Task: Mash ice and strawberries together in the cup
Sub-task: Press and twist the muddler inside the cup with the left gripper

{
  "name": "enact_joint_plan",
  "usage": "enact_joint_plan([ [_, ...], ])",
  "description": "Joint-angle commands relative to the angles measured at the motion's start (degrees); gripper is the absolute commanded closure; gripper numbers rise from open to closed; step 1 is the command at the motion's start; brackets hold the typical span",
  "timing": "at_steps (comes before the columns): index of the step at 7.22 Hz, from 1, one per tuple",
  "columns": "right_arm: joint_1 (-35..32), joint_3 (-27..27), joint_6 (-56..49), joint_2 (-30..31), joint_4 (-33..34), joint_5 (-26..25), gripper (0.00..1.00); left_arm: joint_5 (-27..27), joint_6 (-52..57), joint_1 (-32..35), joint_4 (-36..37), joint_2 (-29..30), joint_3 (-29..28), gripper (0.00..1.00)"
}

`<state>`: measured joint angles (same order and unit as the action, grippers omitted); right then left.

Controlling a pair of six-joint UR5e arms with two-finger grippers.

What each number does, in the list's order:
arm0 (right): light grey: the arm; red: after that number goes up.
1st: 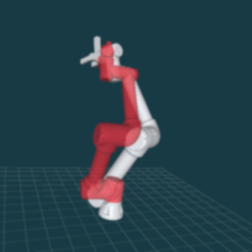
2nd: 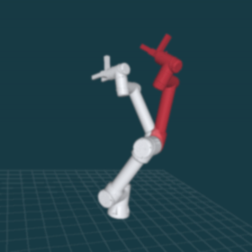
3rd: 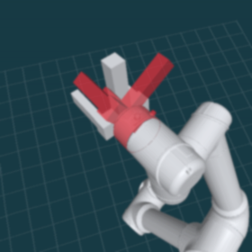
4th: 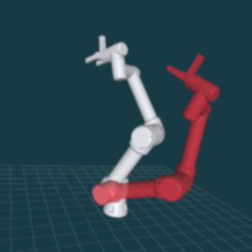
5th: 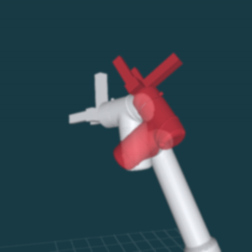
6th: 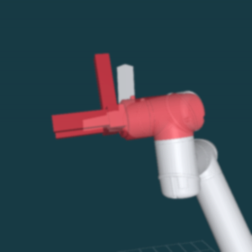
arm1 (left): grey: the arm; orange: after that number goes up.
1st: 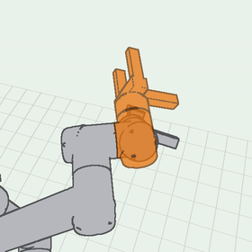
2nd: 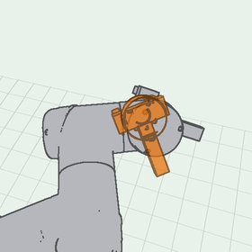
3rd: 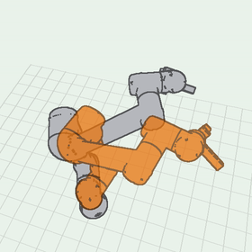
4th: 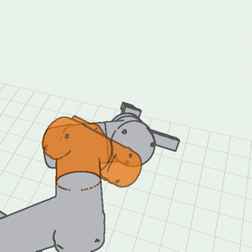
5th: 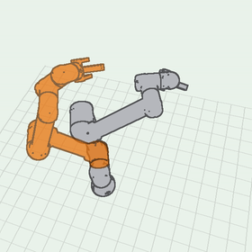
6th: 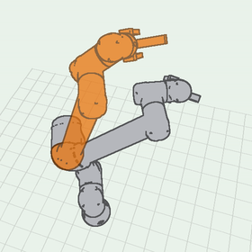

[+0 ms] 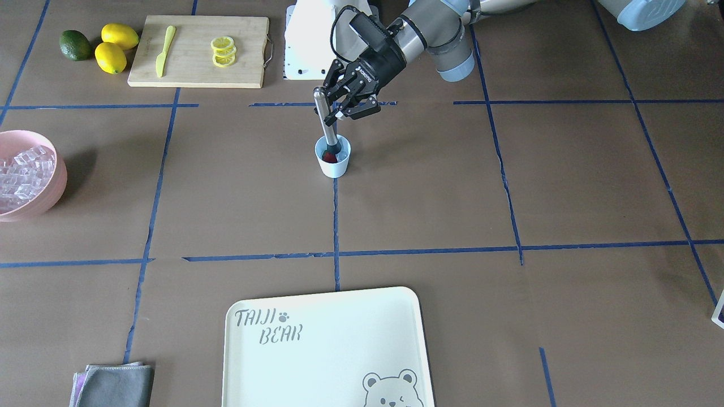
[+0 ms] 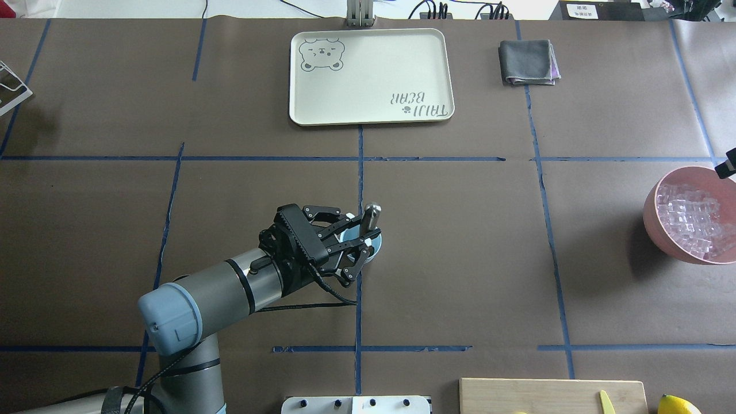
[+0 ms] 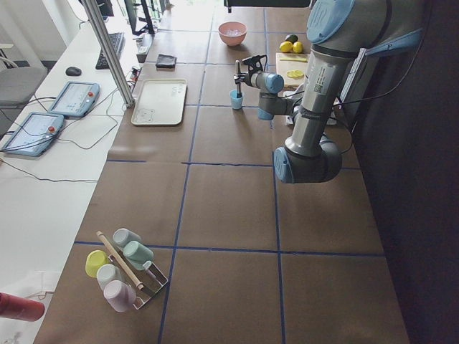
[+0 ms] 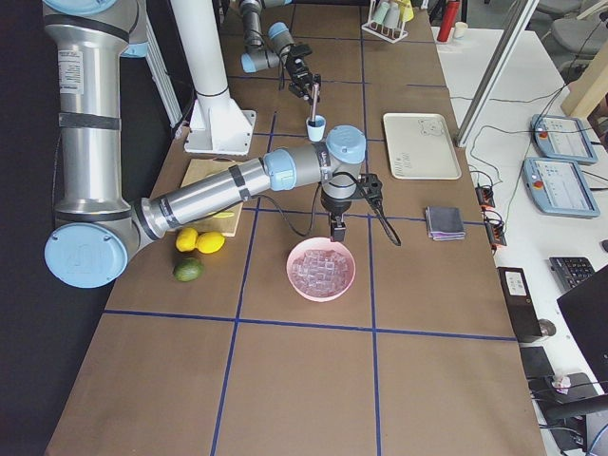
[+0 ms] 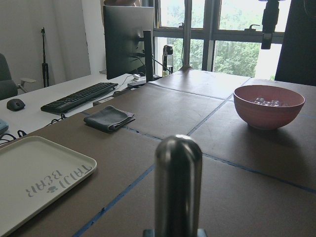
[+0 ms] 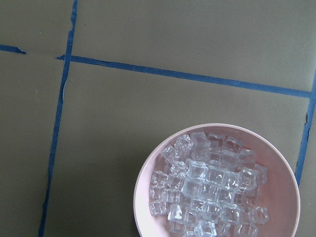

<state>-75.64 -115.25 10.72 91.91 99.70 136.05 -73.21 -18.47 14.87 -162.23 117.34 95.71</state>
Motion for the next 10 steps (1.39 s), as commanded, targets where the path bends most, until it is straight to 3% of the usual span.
enact_joint_plan([
  [1, 0.06, -0.15, 0.0, -0.07, 0.06, 0.0, 0.0, 0.0, 0.19, -0.19, -0.02, -0.09, -0.09, 0.98],
  [7, 0.06, 0.02, 0.0, -0.33, 0.15, 0.0, 0.0, -0.17, 0.01, -0.19, 0.68, 1.22, 1.58, 1.0],
  [8, 0.06, -0.06, 0.0, -0.33, 0.15, 0.09, 0.0, -0.35, -0.08, -0.11, 4.77, 2.44, 4.28, 1.0],
  [10, -0.03, -0.15, 0.0, -0.33, 0.06, 0.09, 0.0, -0.18, -1.39, 0.42, 22.66, 2.37, 15.42, 1.0],
])
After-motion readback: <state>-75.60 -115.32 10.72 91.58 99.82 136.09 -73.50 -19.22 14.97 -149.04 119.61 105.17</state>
